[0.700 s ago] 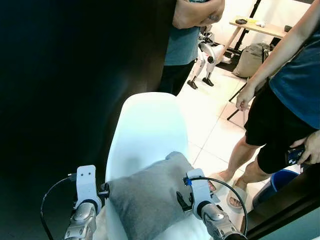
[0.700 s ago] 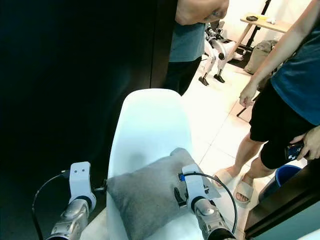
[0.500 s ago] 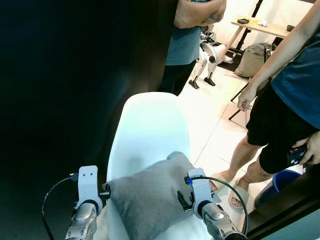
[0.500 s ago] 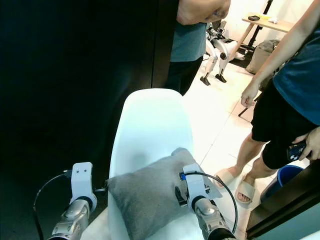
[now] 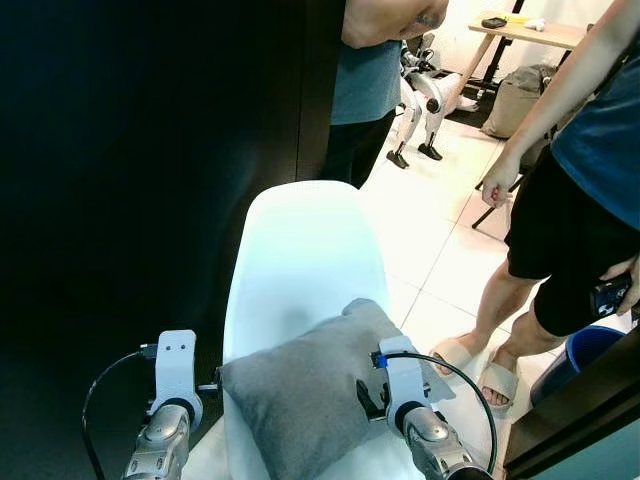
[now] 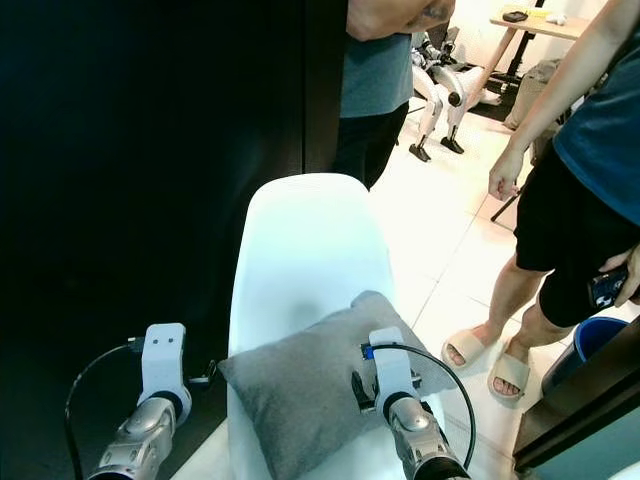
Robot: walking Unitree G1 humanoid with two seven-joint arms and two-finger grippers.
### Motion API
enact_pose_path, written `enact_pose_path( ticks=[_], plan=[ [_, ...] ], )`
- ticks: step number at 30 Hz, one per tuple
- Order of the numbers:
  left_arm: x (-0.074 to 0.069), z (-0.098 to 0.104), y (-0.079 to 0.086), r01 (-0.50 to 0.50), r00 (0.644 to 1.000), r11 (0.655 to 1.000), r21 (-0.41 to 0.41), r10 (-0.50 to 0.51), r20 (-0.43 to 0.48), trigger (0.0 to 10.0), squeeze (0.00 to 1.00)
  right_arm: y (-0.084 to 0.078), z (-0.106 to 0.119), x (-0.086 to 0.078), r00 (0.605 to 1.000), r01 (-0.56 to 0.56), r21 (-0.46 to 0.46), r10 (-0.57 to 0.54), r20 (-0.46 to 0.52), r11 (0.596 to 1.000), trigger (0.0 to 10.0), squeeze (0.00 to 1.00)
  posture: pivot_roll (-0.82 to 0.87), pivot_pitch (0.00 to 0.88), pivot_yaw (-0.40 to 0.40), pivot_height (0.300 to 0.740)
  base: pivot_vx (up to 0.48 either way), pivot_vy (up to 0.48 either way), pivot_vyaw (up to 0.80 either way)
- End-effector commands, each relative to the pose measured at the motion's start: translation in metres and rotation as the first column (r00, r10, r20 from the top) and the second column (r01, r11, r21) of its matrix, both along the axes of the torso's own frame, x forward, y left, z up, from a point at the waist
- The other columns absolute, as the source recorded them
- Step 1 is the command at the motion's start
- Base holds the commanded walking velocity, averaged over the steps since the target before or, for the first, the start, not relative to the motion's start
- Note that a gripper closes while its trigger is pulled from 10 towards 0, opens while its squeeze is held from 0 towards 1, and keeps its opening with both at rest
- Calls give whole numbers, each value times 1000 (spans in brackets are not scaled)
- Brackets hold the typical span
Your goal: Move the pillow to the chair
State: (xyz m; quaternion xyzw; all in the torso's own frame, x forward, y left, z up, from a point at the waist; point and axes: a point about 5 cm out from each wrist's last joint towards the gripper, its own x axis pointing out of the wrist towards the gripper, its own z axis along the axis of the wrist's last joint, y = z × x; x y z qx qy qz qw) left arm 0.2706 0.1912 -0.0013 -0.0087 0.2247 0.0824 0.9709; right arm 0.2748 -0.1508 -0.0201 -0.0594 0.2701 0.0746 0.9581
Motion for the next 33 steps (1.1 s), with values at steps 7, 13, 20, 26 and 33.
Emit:
enact_pose_path(
  ticks=[7,13,20,26,33],
  plan=[
    [-6,-5,-3,-4,1000,1000,-9,4,-8,10000,0,-3,-1,-2,1000,10,3,-10,0,1000,10000,0,152,42,-63,740,0,0,0],
    [-7,-6,-2,1,1000,1000,-8,-1,-14,10000,0,-1,-2,-2,1000,4,2,-4,-5,1000,10000,0,147,51,-55,740,0,0,0],
    [-6,-5,-3,5,1000,1000,-11,-5,-17,10000,0,-4,-3,-4,1000,14,4,-14,-7,1000,10000,0,143,48,-46,740,0,0,0],
    [-3,-4,-3,12,1000,1000,-11,-12,-14,10000,0,-4,-4,-5,1000,20,1,-20,-11,1000,10000,0,143,45,-40,740,0,0,0],
    [-2,-3,-3,14,1000,1000,-6,-14,-14,10000,0,-4,-4,-5,1000,26,8,-26,-13,1000,10000,0,150,49,-41,740,0,0,0]
  ],
)
